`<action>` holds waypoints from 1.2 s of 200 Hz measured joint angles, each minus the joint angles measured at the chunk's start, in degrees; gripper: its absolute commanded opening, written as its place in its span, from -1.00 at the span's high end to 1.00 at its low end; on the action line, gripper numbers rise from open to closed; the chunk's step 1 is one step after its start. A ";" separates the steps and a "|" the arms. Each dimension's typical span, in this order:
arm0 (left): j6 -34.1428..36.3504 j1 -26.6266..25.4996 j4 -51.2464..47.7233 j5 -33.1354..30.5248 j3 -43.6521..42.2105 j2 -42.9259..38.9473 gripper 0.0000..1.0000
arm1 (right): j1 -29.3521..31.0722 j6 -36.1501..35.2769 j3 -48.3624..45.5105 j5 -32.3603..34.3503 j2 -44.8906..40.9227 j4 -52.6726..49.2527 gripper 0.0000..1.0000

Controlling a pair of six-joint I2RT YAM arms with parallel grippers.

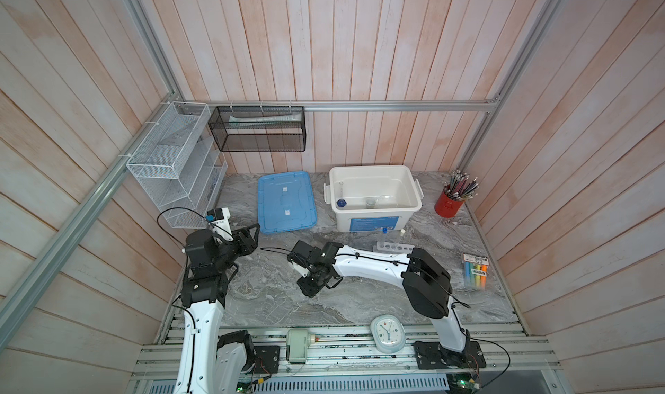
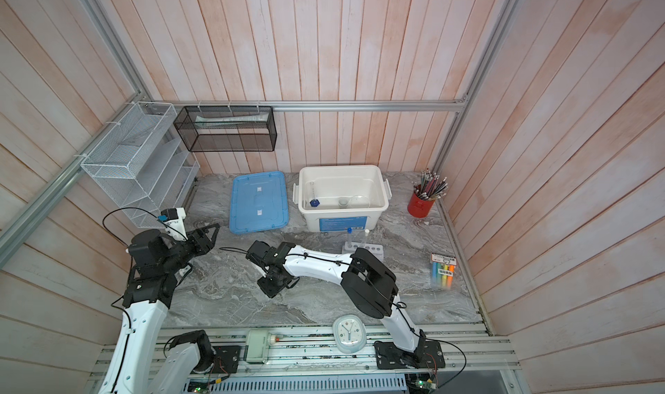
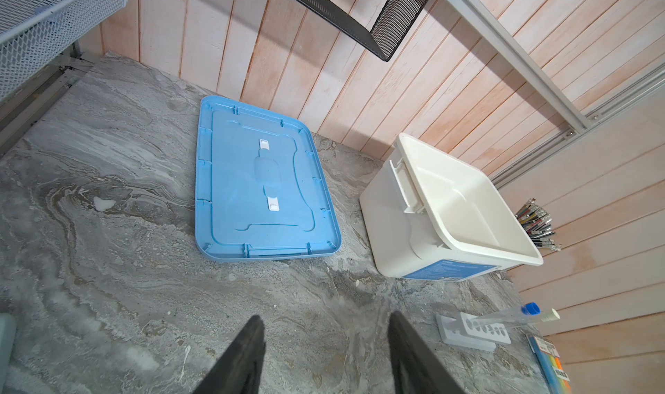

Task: Organize the chemistry lab equipment
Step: 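Lift the clear beaker with the right gripper and carry it over the bin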

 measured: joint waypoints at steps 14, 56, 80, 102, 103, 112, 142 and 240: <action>0.00 0.00 0.00 0.00 0.00 0.00 -0.14 | 0.00 -0.15 0.59 -0.02 1.01 -0.02 0.39; 0.02 0.00 0.07 0.04 0.00 0.31 -0.14 | 0.00 -0.76 2.36 0.04 2.27 -1.09 0.73; 0.20 0.00 0.44 0.07 0.00 0.55 -0.14 | -0.04 -0.87 3.02 0.09 2.32 -1.36 0.95; 0.66 0.00 0.48 0.20 0.00 0.85 -0.14 | -0.22 -1.44 3.30 0.24 2.32 -2.40 1.00; 0.68 0.00 0.46 0.20 0.00 0.85 -0.13 | -0.26 -1.49 3.34 0.24 2.32 -2.54 1.00; 0.87 0.00 0.46 0.22 0.00 0.96 -0.13 | -0.46 -1.73 3.61 0.26 2.32 -3.08 1.00; 1.38 0.00 0.46 0.26 0.00 1.20 -0.13 | -2.71 -3.15 5.84 0.98 2.29 -6.34 1.00; 4.63 -4.61 -2.36 -0.31 3.28 1.31 -0.12 | -21.38 -9.79 34.56 11.13 -4.90 -19.56 1.00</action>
